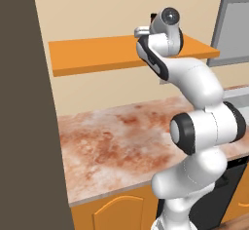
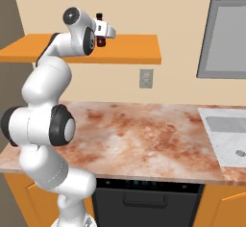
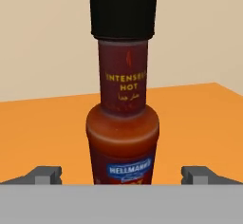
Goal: Take 2 condiments from the cabinet and move them on the counter near the stove.Make sure the condiments are lined up with each other, next to each other.
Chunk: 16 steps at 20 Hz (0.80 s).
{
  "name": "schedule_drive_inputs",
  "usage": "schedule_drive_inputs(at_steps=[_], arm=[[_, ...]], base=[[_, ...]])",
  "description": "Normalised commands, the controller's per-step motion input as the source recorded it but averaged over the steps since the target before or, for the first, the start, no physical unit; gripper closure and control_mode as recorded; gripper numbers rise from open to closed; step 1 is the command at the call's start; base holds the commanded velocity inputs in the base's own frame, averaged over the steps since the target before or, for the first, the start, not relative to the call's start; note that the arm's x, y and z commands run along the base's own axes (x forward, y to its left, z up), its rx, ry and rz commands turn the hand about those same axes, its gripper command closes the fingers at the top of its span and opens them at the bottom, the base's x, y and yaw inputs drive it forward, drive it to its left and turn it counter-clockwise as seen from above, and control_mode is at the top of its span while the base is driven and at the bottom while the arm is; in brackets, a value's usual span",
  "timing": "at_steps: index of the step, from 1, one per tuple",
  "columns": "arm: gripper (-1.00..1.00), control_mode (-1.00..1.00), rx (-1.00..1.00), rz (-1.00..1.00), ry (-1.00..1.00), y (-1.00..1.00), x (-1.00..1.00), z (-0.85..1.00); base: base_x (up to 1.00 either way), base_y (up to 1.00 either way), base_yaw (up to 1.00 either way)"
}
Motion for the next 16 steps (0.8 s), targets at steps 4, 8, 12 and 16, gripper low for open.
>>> schedule_drive_inputs(at_steps=[4, 8, 12, 16], arm=[[-1.00, -1.00, 0.00, -0.01, 0.00, 0.00, 0.10, -0.04], [-1.00, -1.00, 0.00, -0.01, 0.00, 0.00, 0.06, -0.01], [-1.00, -1.00, 0.00, -0.01, 0.00, 0.00, 0.06, -0.01], [-1.00, -1.00, 0.00, -0.01, 0.00, 0.00, 0.09, -0.01]], base=[[0.00, 0.00, 0.00], [0.00, 0.00, 0.00], [0.00, 0.00, 0.00], [0.00, 0.00, 0.00]])
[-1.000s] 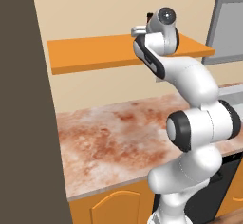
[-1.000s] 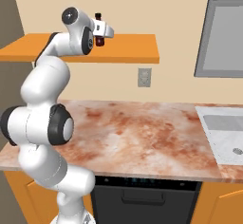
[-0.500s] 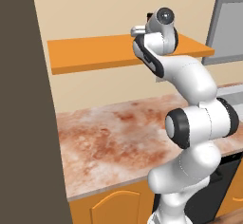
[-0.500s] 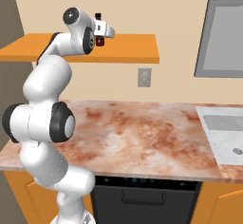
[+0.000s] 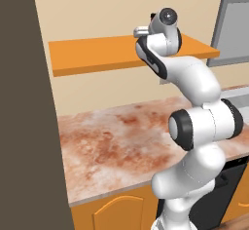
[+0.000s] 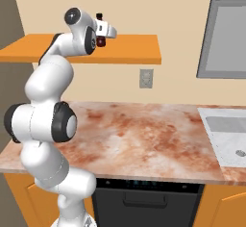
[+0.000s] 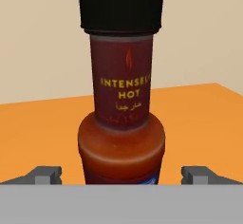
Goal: Take 2 condiments from the cabinet and move them on the counter near the stove.Make sure the condiments are lined up with each other, next to each other.
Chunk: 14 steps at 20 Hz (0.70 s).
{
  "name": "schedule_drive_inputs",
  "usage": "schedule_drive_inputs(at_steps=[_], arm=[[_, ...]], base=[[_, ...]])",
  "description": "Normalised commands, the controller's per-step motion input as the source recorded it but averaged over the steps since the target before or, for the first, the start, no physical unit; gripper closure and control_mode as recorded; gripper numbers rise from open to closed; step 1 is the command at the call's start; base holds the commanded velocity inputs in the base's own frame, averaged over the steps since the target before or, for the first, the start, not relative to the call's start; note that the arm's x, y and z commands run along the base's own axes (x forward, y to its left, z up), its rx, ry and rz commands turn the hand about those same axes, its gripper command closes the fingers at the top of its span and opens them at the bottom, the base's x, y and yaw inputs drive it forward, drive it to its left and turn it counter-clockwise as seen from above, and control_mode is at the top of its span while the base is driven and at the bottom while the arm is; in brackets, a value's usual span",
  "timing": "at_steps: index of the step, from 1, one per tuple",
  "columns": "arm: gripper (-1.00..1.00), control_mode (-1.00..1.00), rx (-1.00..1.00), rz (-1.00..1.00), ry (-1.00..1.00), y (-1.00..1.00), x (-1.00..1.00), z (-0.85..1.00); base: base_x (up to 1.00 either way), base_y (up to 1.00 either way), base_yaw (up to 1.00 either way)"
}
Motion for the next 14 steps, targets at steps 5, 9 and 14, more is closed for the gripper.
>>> schedule_drive_inputs(at_steps=[5, 9, 14], arm=[[-1.00, -1.00, 0.00, -0.01, 0.00, 0.00, 0.10, -0.02], [-1.00, -1.00, 0.00, -0.01, 0.00, 0.00, 0.09, 0.00], [-1.00, -1.00, 0.00, 0.00, 0.00, 0.00, 0.01, 0.00]], base=[[0.00, 0.00, 0.00], [0.00, 0.00, 0.00], [0.00, 0.00, 0.00]])
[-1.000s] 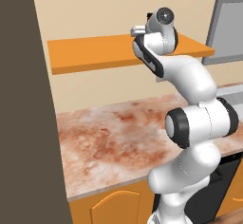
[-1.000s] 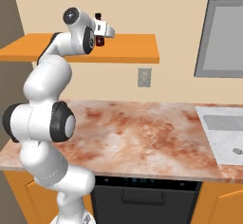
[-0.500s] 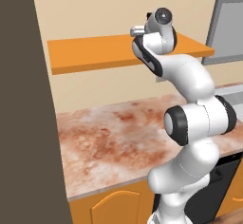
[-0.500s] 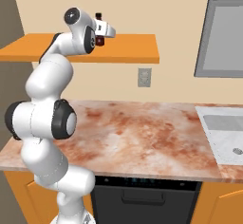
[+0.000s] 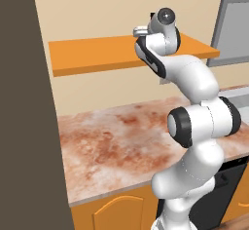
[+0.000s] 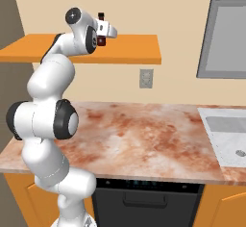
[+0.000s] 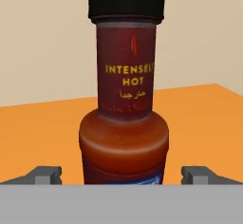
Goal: Take 2 condiments from the cabinet and move them on the counter near the stove.Make sure the condiments are lined up with each other, next to each other.
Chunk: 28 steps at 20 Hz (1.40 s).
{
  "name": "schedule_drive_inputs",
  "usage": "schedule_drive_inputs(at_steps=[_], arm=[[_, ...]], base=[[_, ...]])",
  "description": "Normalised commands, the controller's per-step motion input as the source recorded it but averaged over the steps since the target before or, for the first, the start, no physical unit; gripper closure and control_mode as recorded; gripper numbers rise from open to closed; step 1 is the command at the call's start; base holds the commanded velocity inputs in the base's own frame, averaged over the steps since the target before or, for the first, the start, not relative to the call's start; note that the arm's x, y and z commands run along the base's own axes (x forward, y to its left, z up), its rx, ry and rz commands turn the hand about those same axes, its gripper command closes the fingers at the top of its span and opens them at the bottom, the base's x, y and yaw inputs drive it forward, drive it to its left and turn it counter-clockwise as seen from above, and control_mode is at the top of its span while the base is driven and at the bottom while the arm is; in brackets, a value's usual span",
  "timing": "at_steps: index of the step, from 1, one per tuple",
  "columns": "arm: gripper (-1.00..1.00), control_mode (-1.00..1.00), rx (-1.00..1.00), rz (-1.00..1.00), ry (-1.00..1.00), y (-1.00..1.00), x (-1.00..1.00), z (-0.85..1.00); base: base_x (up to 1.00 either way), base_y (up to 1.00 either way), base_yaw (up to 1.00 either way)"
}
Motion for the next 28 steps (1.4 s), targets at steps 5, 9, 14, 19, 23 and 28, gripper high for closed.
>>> schedule_drive_inputs(at_steps=[5, 9, 14, 19, 23, 28], arm=[[1.00, -1.00, 0.00, 0.00, 0.00, 0.00, 0.00, 0.00], [1.00, -1.00, 0.00, 0.00, 0.00, 0.00, 0.00, 0.00], [1.00, -1.00, 0.00, 0.00, 0.00, 0.00, 0.00, 0.00], [1.00, -1.00, 0.00, 0.00, 0.00, 0.00, 0.00, 0.00], [1.00, -1.00, 0.00, 0.04, 0.00, -0.08, -0.43, 0.03], [1.00, -1.00, 0.00, 0.15, -0.07, -0.01, -0.84, 0.38]], base=[[0.00, 0.00, 0.00], [0.00, 0.00, 0.00], [0.00, 0.00, 0.00], [0.00, 0.00, 0.00], [0.00, 0.00, 0.00], [0.00, 0.00, 0.00]])
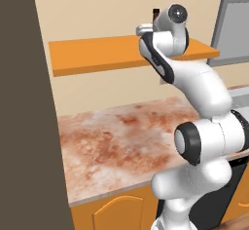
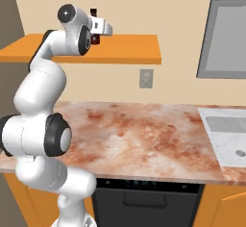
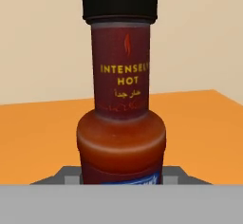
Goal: Take 2 condiments from the cabinet and move them on the counter near the stove.Make sure the condiments are lined up with each other, next to each other.
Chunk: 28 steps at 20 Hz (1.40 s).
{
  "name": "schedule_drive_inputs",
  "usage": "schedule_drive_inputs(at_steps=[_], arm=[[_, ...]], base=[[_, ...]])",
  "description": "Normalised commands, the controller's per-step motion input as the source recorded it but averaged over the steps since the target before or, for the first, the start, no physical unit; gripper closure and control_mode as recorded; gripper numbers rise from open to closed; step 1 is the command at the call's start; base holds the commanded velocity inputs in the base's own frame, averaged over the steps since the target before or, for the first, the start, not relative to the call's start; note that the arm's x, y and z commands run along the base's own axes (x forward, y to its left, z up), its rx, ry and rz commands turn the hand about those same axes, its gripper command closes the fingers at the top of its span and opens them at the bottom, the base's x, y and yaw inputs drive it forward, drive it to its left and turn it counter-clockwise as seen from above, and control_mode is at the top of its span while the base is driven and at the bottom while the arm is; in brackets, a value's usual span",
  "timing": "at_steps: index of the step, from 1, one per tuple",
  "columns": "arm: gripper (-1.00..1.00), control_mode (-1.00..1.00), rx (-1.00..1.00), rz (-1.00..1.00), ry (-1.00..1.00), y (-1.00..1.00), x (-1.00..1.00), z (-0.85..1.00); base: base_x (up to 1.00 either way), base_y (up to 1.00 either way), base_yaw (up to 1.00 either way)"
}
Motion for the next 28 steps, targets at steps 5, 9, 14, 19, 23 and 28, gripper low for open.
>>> schedule_drive_inputs(at_steps=[5, 9, 14, 19, 23, 28], arm=[[1.00, -1.00, 0.00, 0.15, 0.00, 0.00, -0.99, 0.23], [1.00, -1.00, 0.00, 0.13, -0.01, 0.00, -1.00, 0.01], [1.00, -1.00, 0.00, 0.07, -0.03, 0.00, -1.00, 0.06], [1.00, -1.00, 0.00, 0.02, 0.00, 0.00, -1.00, 0.17], [1.00, -1.00, 0.00, 0.00, 0.00, 0.00, -0.91, 0.01], [1.00, -1.00, 0.00, 0.00, -0.01, 0.00, -0.86, 0.00]], base=[[0.00, 0.00, 0.00], [0.00, 0.00, 0.00], [0.00, 0.00, 0.00], [0.00, 0.00, 0.00], [0.00, 0.00, 0.00], [0.00, 0.00, 0.00]])
